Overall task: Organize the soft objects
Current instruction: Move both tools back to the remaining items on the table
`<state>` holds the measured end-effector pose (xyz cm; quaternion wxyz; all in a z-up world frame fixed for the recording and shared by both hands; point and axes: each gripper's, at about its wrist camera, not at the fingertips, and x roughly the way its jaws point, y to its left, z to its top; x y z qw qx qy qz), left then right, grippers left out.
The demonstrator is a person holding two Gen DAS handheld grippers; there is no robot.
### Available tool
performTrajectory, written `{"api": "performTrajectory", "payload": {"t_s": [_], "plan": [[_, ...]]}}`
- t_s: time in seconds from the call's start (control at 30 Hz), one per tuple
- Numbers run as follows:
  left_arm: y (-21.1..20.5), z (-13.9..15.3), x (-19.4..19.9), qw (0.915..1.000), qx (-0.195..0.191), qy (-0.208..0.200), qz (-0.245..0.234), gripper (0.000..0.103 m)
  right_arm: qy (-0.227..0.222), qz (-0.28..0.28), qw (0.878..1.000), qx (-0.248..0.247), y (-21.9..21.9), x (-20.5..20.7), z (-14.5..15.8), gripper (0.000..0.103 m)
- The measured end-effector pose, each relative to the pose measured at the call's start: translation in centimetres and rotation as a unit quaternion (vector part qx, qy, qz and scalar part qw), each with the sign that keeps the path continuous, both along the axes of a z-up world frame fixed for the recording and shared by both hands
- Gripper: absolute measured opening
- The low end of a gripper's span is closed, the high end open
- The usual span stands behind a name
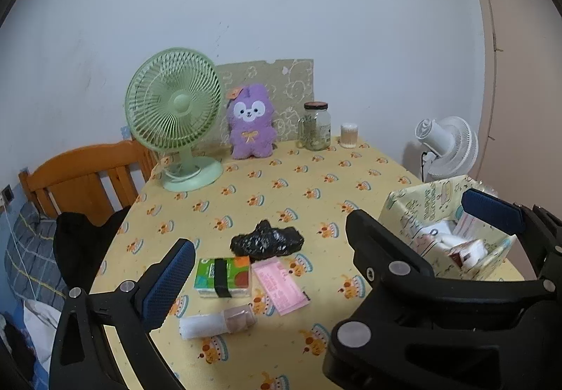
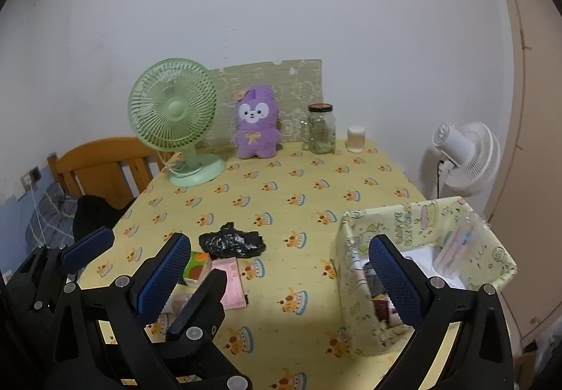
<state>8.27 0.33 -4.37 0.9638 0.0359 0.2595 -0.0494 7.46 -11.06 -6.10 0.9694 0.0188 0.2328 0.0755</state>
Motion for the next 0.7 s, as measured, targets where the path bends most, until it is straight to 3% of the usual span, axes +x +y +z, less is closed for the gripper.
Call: {"api": "performTrajectory", "payload": {"t_s": [0.7], "plan": [[3.5,-6.9,1.9,0.9974,-0.005,0.063,0.035,0.103,0.054,0.047,0.997,-0.011,4.1,3.4,-6.8,0.102]]}}
